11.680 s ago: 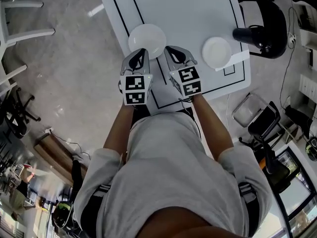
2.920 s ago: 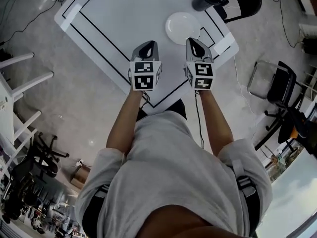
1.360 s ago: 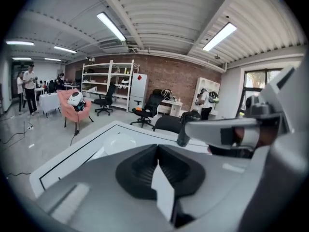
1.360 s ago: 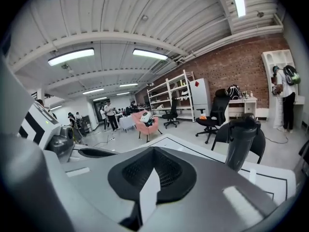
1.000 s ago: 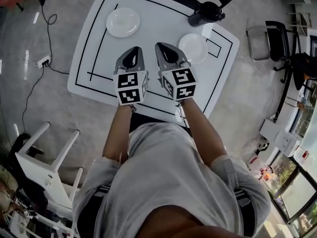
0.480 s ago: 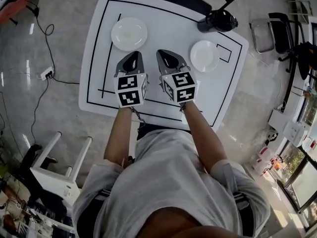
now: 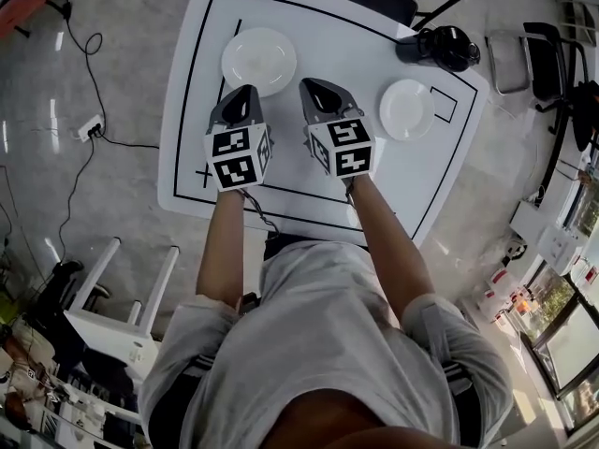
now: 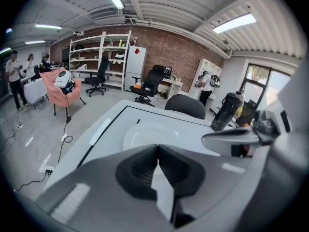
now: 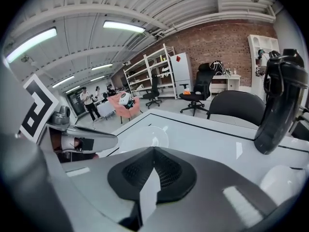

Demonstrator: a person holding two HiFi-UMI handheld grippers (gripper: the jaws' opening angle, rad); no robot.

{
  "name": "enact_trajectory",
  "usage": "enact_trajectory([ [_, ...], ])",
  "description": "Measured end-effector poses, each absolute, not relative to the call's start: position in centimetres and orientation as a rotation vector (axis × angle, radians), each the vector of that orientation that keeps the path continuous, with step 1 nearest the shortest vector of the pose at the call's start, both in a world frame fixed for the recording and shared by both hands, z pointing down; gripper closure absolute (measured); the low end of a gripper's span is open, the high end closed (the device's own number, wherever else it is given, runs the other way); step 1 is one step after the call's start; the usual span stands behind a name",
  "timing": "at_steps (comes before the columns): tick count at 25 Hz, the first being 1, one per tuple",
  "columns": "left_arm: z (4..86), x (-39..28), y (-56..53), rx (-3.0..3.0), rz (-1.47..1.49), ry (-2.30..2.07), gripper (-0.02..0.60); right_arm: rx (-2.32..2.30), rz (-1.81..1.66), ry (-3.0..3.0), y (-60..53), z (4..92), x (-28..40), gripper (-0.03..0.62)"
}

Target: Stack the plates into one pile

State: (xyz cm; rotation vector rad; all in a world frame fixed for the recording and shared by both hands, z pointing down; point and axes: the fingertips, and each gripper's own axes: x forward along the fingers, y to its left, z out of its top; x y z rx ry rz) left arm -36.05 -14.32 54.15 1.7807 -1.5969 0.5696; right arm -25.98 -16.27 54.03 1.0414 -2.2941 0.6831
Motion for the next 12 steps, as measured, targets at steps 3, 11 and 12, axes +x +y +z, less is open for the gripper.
enact_trajectory([
  [3,54.7,-37.7,-14.8,1.749,0.622,-1.616,0.578,1.035,0.679,-2.259,-16.8,54.7,-26.3,0.592],
  [11,56.5,-40.6,-18.0,1.717,0.652,-1.583,0.578,1.024,0.715,-2.226,-19.8,57.2,-27.9,0.539],
  [12,56.9,-41.0,-18.0,1.694,0.673,-1.58,0.578,1.023,0.728,-2.22,-19.9,57.5,-27.9,0.532],
])
